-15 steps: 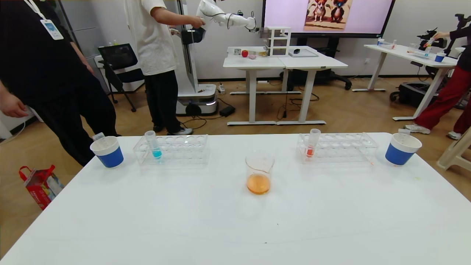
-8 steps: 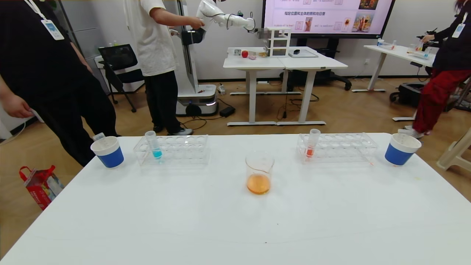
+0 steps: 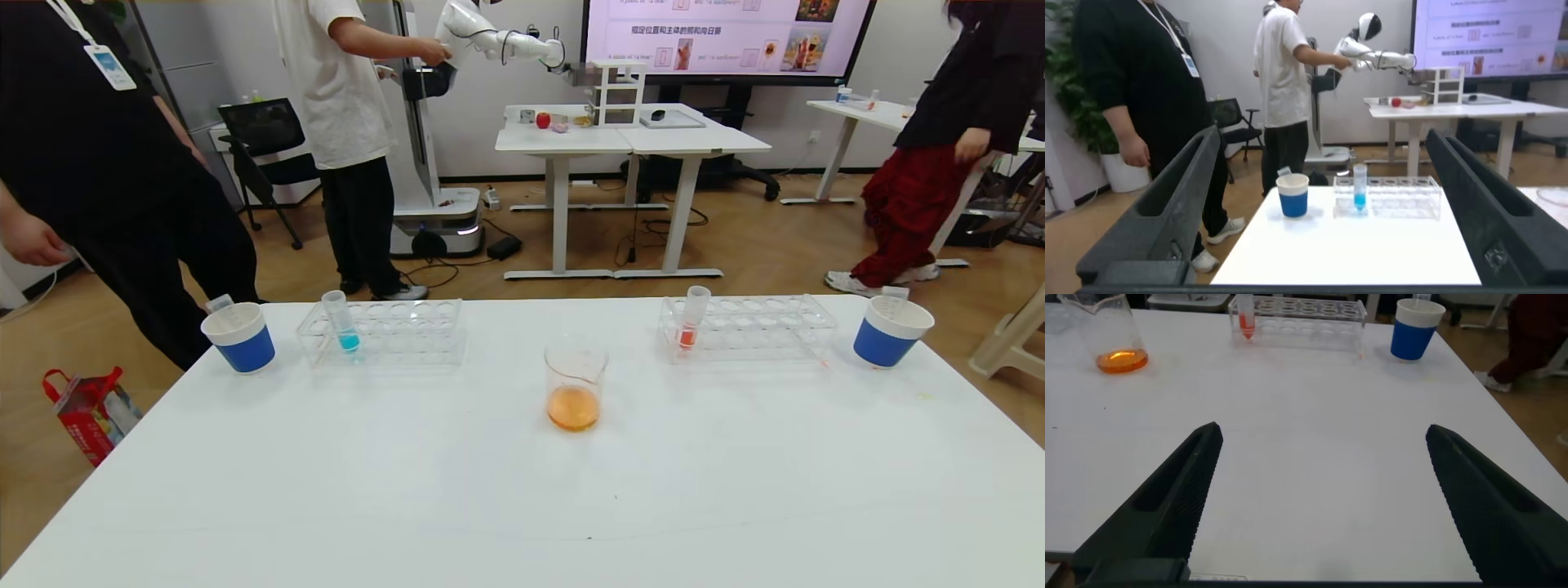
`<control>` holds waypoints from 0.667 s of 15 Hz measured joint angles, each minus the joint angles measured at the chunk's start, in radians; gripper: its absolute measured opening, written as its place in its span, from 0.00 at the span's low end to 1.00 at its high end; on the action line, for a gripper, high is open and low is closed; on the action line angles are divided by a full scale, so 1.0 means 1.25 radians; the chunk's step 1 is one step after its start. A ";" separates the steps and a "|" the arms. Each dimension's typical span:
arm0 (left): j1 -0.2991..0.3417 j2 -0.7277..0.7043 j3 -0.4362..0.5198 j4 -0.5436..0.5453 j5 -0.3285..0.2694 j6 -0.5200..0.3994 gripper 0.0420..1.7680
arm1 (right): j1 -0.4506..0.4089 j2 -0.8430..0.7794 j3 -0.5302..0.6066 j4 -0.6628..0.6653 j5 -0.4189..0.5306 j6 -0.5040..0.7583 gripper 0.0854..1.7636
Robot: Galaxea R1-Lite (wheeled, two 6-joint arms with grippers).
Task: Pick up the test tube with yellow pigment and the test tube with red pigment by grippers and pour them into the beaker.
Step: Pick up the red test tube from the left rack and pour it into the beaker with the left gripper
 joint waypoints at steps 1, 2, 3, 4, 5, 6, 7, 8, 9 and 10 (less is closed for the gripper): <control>-0.001 -0.004 0.048 0.000 -0.023 0.000 0.99 | 0.000 0.000 0.000 0.000 0.000 0.000 0.98; -0.001 -0.006 0.089 0.015 -0.045 -0.002 0.99 | 0.000 0.000 0.000 0.000 0.000 0.000 0.98; -0.001 -0.007 0.124 0.061 -0.067 -0.004 0.99 | 0.000 0.000 0.000 0.000 0.000 0.000 0.98; -0.001 -0.008 0.152 0.104 -0.080 -0.006 0.99 | 0.000 0.000 0.000 0.000 -0.001 0.000 0.98; -0.001 -0.008 0.179 0.125 -0.089 -0.019 0.99 | 0.000 0.000 0.000 0.000 0.000 0.000 0.98; -0.001 -0.009 0.197 0.136 -0.104 -0.042 0.99 | 0.000 0.000 0.000 0.000 0.000 0.000 0.98; -0.001 -0.009 0.209 0.152 -0.112 -0.059 0.99 | 0.000 0.000 0.000 0.000 0.000 0.000 0.98; -0.001 -0.009 0.212 0.150 -0.112 -0.062 0.99 | 0.000 0.000 0.000 0.000 -0.001 0.000 0.98; -0.001 -0.009 0.215 0.148 -0.112 -0.063 0.99 | 0.000 0.000 0.000 0.000 -0.001 0.000 0.98; -0.001 -0.009 0.218 0.147 -0.111 -0.064 0.99 | 0.000 0.000 0.000 0.000 0.000 0.000 0.98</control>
